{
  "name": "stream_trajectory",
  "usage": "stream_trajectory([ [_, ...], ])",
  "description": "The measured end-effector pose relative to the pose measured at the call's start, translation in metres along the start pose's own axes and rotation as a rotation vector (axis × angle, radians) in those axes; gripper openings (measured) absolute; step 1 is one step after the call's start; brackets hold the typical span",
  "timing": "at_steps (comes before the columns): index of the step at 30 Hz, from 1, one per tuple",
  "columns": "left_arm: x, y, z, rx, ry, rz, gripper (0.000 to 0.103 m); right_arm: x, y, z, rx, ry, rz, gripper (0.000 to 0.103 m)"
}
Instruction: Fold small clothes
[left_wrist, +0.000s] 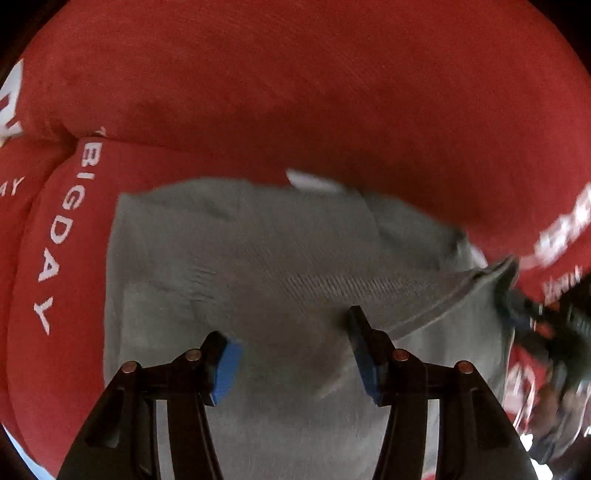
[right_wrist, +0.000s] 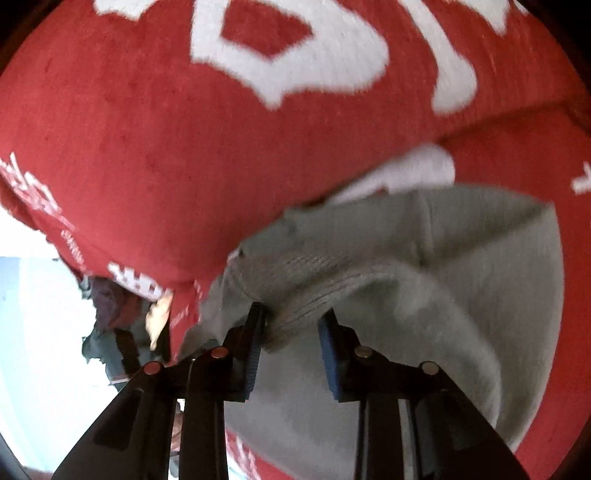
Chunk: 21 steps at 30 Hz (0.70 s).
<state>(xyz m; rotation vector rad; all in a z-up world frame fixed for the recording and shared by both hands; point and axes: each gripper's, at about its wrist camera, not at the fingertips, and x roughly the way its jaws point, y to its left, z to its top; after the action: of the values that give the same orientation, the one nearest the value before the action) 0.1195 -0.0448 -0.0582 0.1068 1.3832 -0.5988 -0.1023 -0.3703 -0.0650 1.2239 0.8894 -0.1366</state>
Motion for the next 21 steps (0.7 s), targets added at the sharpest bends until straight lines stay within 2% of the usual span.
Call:
stream_trajectory([
  [6,-0.019,0.013,0.024,-0.059,-0.097,0.072,0.056,-0.024,-0.002,0.012,-0.014,-0.099,-0.123,0.034],
  [8,-0.027,0.015,0.025,-0.043,-0.111,0.103,0.056,-0.037,0.001,0.012,-0.054,-0.121,-0.179,0.047],
  [9,-0.029,0.016,0.024,-0.029,-0.118,0.121,0.056,-0.042,0.003,0.011,-0.089,-0.134,-0.216,0.049],
  [12,-0.029,0.015,0.025,-0.007,-0.117,0.152,0.056,-0.044,0.006,0.010,-0.190,-0.120,-0.305,0.051],
  [14,-0.032,0.020,0.033,-0.026,-0.140,0.191,0.056,-0.041,0.004,0.010,-0.231,-0.097,-0.355,0.051],
  [17,-0.046,0.024,0.035,-0.068,-0.191,0.183,0.056,-0.040,0.003,0.007,-0.260,-0.096,-0.371,0.051],
  [21,-0.071,0.028,0.033,-0.069,-0.261,0.237,0.056,-0.035,0.005,0.003,-0.268,-0.082,-0.355,0.051],
])
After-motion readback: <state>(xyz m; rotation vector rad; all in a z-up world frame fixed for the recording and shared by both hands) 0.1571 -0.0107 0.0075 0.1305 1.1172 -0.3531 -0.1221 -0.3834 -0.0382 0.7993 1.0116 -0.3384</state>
